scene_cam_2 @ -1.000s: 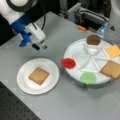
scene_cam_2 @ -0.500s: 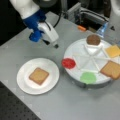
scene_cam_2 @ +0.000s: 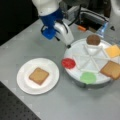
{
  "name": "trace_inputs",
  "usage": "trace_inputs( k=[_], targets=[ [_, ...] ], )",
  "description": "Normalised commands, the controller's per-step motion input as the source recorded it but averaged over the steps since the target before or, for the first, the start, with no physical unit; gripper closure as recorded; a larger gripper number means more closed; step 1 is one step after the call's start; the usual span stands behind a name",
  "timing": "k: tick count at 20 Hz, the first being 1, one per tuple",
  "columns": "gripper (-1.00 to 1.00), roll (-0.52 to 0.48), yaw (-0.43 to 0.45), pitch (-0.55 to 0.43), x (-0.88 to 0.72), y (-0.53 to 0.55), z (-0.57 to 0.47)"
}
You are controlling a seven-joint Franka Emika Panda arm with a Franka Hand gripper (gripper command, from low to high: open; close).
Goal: Ingredient selection for cheeseburger or sandwich
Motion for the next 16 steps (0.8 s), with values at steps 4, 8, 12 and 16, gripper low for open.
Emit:
trace_inputs(
  k=[4, 8, 12, 16],
  targets=[
    [-1.0, -0.312, 0.132, -0.132, -0.41, 0.54, -0.02],
    [-1.0, -0.34, 0.152, -0.124, -0.41, 0.59, -0.04],
    [-1.0, -0.357, 0.173, -0.142, -0.33, 0.37, -0.14],
    [-1.0, -0.303, 0.105, -0.166, -0.2, 0.12, -0.17]
  ],
)
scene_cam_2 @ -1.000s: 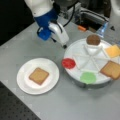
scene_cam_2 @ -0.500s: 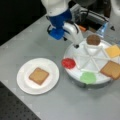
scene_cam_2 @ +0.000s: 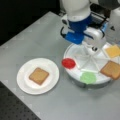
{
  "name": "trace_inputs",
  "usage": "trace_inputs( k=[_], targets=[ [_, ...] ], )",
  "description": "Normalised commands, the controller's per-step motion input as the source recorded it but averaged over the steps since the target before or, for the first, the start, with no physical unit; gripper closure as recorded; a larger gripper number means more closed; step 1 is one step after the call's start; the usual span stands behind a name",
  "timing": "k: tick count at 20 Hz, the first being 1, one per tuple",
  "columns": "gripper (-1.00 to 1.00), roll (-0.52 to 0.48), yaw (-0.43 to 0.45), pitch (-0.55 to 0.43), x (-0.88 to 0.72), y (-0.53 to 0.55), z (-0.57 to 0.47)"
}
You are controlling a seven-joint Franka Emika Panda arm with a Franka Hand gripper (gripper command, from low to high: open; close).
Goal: Ingredient selection for cheeseburger or sandwich
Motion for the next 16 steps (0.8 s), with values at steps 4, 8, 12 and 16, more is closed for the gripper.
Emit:
trace_inputs(
  k=[4, 8, 12, 16],
  targets=[
    [-1.0, -0.234, 0.035, -0.163, -0.15, 0.0, -0.14],
    [-1.0, -0.225, 0.006, -0.149, -0.13, 0.04, -0.14],
    [-1.0, -0.235, 0.001, -0.146, -0.11, 0.15, -0.17],
    [-1.0, -0.221, 0.009, -0.125, -0.11, 0.26, -0.16]
  ],
)
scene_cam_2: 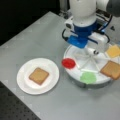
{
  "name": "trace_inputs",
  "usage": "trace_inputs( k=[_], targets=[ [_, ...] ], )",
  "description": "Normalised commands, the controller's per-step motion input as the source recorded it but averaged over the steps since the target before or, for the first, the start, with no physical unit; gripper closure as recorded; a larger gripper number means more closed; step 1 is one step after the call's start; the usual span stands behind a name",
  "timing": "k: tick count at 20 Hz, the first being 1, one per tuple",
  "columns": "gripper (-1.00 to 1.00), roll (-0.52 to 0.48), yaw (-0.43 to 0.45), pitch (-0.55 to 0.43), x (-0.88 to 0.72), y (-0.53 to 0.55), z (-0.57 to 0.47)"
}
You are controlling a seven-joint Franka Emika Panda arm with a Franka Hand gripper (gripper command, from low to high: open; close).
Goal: Ingredient selection for cheeseburger or sandwich
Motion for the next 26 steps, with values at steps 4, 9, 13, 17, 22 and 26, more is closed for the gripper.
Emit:
trace_inputs(
  k=[4, 9, 13, 17, 22, 26],
  targets=[
    [-1.0, -0.212, 0.035, -0.117, -0.11, 0.31, -0.15],
    [-1.0, -0.141, 0.086, -0.119, -0.13, 0.22, -0.14],
    [-1.0, -0.092, 0.078, -0.129, -0.16, 0.05, -0.13],
    [-1.0, -0.078, 0.08, -0.138, -0.18, -0.07, -0.12],
    [-1.0, -0.095, 0.079, -0.131, -0.18, -0.11, -0.11],
    [-1.0, -0.098, 0.078, -0.148, -0.13, -0.11, -0.16]
  ],
)
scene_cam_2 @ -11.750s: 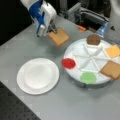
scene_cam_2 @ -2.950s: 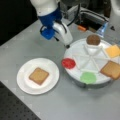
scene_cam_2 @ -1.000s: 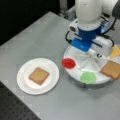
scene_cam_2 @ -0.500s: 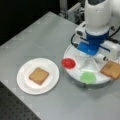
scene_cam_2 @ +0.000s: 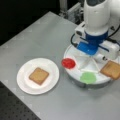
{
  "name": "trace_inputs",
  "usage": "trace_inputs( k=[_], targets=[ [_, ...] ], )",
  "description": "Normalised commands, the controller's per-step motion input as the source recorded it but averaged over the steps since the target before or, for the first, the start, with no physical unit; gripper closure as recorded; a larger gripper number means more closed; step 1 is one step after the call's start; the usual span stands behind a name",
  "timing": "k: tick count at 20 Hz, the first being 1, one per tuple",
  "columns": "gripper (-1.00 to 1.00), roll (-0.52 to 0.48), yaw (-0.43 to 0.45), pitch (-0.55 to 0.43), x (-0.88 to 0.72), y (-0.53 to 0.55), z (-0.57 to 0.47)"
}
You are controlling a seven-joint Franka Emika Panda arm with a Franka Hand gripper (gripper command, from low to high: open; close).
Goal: Ingredient selection for cheeseburger or sandwich
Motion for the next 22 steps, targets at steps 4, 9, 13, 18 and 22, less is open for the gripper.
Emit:
trace_inputs(
  k=[4, 9, 13, 18, 22],
  targets=[
    [-1.0, -0.095, 0.093, -0.163, -0.06, -0.09, -0.19],
    [-1.0, -0.097, 0.114, -0.139, -0.01, -0.08, -0.16],
    [-1.0, -0.097, 0.151, -0.114, 0.02, -0.06, -0.14],
    [-1.0, -0.096, 0.182, -0.096, -0.02, -0.06, -0.11],
    [-1.0, -0.083, 0.204, -0.095, -0.07, -0.08, -0.11]
  ],
)
